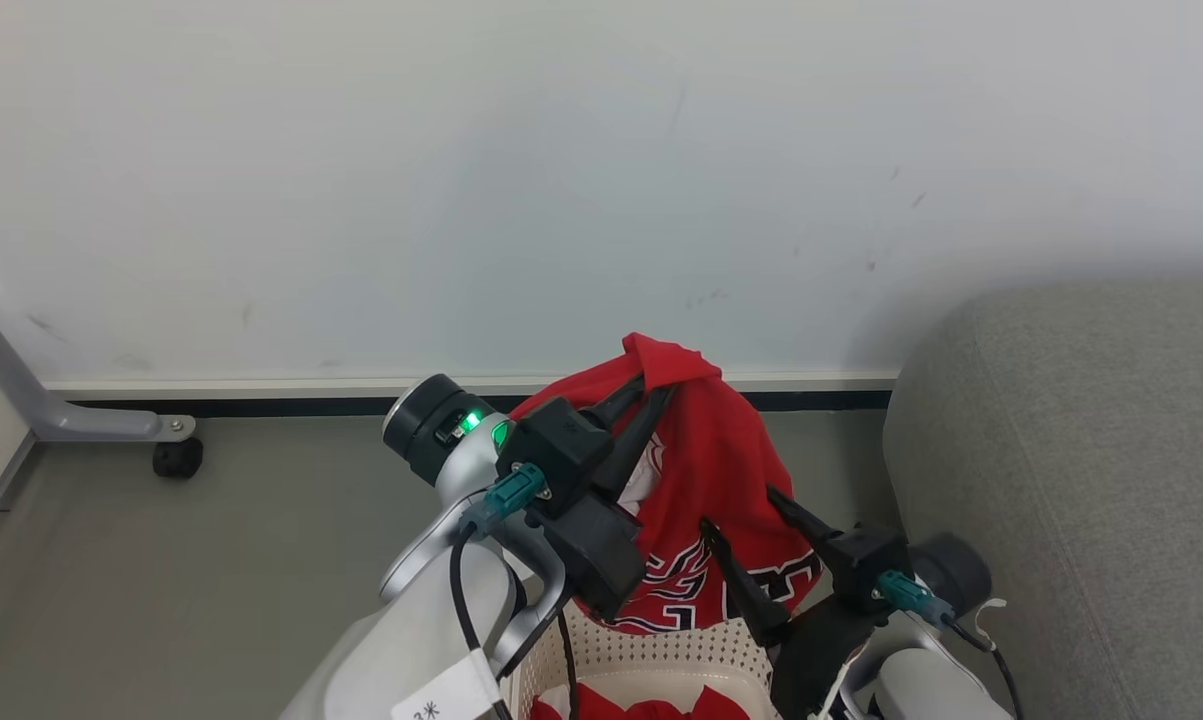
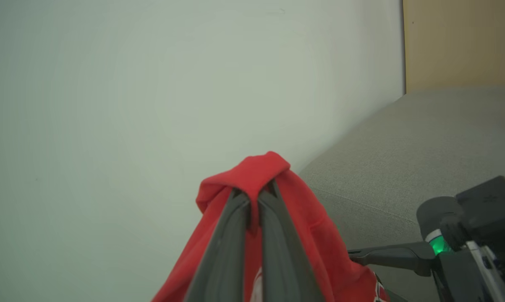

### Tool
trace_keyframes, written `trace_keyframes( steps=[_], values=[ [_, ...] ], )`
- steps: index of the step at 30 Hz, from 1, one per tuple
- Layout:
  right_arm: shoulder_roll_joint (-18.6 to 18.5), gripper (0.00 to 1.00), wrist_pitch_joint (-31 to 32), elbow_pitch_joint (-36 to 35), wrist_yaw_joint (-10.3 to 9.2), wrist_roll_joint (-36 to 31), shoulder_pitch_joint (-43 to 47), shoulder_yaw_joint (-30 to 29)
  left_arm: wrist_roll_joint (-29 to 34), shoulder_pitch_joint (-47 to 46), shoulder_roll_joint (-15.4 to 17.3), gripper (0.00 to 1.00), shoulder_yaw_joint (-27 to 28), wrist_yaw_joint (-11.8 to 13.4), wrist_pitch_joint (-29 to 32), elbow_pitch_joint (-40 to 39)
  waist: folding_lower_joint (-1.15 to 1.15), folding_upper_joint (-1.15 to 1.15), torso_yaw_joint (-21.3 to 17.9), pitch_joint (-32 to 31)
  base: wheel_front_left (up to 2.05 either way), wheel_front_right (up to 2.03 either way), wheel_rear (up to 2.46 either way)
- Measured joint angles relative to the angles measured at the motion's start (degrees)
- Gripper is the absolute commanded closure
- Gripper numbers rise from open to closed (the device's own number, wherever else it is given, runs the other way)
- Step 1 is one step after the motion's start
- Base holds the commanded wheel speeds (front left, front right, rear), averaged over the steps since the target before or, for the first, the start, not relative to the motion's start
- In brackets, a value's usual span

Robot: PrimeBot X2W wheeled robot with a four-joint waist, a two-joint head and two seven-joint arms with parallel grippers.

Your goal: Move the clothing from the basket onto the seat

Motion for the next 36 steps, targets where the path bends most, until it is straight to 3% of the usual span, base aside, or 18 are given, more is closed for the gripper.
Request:
trace_keyframes(
  steps=[1,2,4,12,19,21,22,24,25,27,36],
  values=[
    [0.0,0.0,0.0,0.58,0.01,0.0,-0.54,0.32,-0.2,0.03,0.01,1.0,0.0,-0.25,0.26,-0.4,0.0,0.0,0.09,0.04,0.0,0.0,0.0],
    [0.0,0.52,0.0,1.07,0.01,0.0,-1.03,0.8,-0.3,0.03,0.01,1.0,-0.02,-0.36,0.56,-0.78,0.0,0.0,0.18,0.09,0.0,0.0,0.0],
    [-0.01,1.0,0.0,1.42,0.02,0.07,-1.62,1.88,-0.42,0.11,0.01,1.0,-0.05,-0.36,1.0,-1.33,0.0,0.0,0.34,0.19,0.0,0.0,0.0],
    [0.02,1.0,0.01,1.59,0.19,2.58,-2.44,4.04,-1.56,2.07,1.52,1.0,1.09,-0.26,2.43,-2.72,0.0,0.0,0.29,0.7,0.0,0.0,0.0],
    [0.01,1.0,0.01,1.08,0.25,4.31,-2.48,1.99,-3.47,5.76,2.56,1.0,3.2,1.34,2.71,-2.76,0.0,0.0,-1.33,1.02,0.0,0.0,0.0],
    [0.0,1.0,0.01,0.58,0.25,4.6,-2.47,1.2,-4.0,6.61,2.67,0.87,3.77,1.75,2.53,-2.76,0.0,0.0,-1.93,1.1,0.0,0.0,0.0],
    [0.0,1.0,0.01,0.2,0.25,4.79,-2.46,0.78,-4.05,7.01,2.76,0.7,3.92,1.87,2.34,-2.75,0.0,0.0,-2.25,1.13,0.0,0.0,0.0],
    [-0.13,1.0,0.01,-0.82,0.25,4.82,-2.46,0.03,-4.21,7.87,2.93,0.63,4.33,2.24,1.93,-2.77,0.0,0.0,-2.95,1.18,0.0,0.0,0.0],
    [-0.31,1.0,0.01,-1.15,0.24,4.82,-2.46,-0.27,-4.25,8.38,3.04,0.29,4.36,2.35,1.68,-2.75,0.0,0.0,-3.33,1.2,0.0,0.0,0.0],
    [-0.99,1.0,0.01,-1.88,0.05,4.82,-2.46,-0.97,-4.45,9.46,3.33,0.0,4.44,2.69,1.34,-2.8,0.0,0.0,-4.14,1.23,0.0,0.0,0.0],
    [-4.99,1.0,0.01,-7.23,-2.59,4.81,-2.52,-5.3,-4.69,14.41,4.3,0.0,4.33,2.75,-1.23,-3.11,0.0,0.0,-9.13,1.23,0.0,0.0,0.0]
  ],
)
